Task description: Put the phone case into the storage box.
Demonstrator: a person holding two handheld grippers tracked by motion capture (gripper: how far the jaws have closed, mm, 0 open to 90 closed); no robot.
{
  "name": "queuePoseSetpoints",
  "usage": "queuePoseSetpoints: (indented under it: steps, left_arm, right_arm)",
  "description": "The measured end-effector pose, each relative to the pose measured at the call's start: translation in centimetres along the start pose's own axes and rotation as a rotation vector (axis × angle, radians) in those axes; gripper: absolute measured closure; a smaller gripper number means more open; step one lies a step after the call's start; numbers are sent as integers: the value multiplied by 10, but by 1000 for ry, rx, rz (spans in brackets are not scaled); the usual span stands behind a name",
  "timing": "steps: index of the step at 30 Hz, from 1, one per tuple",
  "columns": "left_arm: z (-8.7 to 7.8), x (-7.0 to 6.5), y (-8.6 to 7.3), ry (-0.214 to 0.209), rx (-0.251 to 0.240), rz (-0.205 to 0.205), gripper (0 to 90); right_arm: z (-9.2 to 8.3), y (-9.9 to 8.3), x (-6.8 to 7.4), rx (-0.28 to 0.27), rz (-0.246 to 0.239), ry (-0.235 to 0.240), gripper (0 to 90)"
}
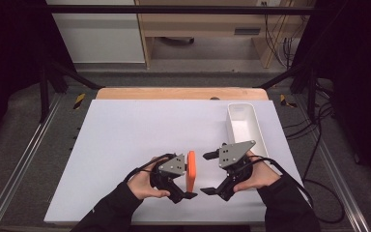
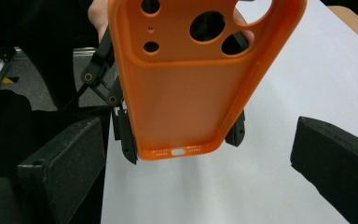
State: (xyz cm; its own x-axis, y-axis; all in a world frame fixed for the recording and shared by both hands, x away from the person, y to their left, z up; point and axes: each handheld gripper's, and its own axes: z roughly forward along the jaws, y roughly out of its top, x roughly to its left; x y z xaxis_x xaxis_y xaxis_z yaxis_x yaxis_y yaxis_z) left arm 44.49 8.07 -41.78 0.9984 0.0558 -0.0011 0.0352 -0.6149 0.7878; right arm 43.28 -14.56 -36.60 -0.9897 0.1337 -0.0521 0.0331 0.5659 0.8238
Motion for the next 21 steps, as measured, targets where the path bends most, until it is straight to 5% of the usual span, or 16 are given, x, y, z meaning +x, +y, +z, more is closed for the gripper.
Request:
queuePoseSetpoints:
  steps: [21]
  left_arm:
    - [19,-5,2,-22,15,34,157]
  right_arm:
    - [9,-1,1,-20,10,27,47]
